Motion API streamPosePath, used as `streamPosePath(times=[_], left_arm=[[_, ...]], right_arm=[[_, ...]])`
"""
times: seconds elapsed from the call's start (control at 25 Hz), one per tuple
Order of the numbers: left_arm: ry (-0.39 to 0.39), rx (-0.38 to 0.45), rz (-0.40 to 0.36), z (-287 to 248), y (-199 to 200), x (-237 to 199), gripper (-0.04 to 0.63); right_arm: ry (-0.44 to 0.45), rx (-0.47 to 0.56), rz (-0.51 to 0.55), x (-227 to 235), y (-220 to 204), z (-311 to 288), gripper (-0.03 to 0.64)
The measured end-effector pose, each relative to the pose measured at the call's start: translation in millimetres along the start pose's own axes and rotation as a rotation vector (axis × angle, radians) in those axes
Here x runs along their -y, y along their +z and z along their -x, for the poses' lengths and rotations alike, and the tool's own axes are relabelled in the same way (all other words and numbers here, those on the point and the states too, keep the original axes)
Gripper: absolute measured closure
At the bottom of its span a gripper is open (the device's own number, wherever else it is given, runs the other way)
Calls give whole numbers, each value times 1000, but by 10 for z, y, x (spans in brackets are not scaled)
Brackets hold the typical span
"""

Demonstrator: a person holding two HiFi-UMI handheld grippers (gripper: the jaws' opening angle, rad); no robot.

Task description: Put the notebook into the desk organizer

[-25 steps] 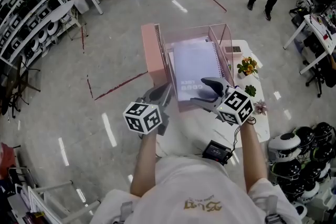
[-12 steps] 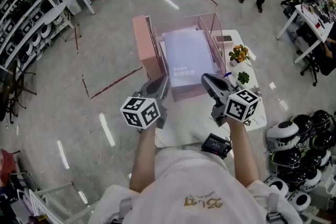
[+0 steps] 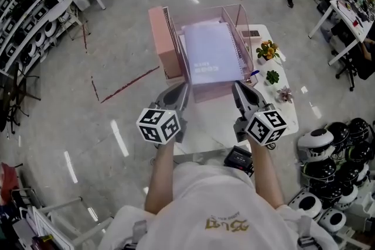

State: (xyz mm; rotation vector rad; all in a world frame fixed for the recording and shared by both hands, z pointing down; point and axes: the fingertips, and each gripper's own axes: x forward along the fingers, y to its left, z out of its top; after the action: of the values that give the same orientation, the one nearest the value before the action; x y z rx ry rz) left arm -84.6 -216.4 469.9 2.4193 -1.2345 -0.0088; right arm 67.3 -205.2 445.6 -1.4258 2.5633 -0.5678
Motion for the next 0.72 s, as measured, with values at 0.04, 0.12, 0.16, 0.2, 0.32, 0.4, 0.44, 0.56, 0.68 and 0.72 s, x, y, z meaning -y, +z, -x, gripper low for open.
streamPosePath(times=[0.04, 0.12, 0.16, 0.2, 0.32, 0.4, 0.44, 0.56, 0.68, 0.72], left_arm=[[4, -1, 0, 14, -19, -7, 577], [8, 2, 2, 38, -36, -16, 577], [9, 3, 3, 45, -39, -17, 577], [9, 3, 3, 51, -40, -14, 577], [8, 7, 1, 74, -29, -7, 577], [7, 6, 2, 77, -20, -14, 577], [7, 5, 2, 72, -20, -16, 577], [5, 0, 4, 40, -29, 0, 577], [2, 0, 3, 28, -23, 23, 577], [1, 1, 3, 28, -18, 31, 577]], right_arm=[[-2, -1, 30, -23, 6, -4, 606], [-7, -9, 62, -55, -4, -18, 606], [-11, -14, 69, -62, -20, -21, 606], [-15, -20, 72, -65, -40, -20, 606], [-26, -31, 72, -67, -81, -2, 606], [-31, -32, 72, -62, -77, -1, 606], [-33, -32, 74, -56, -72, -1, 606], [-41, -36, 84, -21, -68, 5, 606], [-47, -39, 89, -9, -70, 23, 606], [-47, -39, 90, -11, -66, 30, 606]])
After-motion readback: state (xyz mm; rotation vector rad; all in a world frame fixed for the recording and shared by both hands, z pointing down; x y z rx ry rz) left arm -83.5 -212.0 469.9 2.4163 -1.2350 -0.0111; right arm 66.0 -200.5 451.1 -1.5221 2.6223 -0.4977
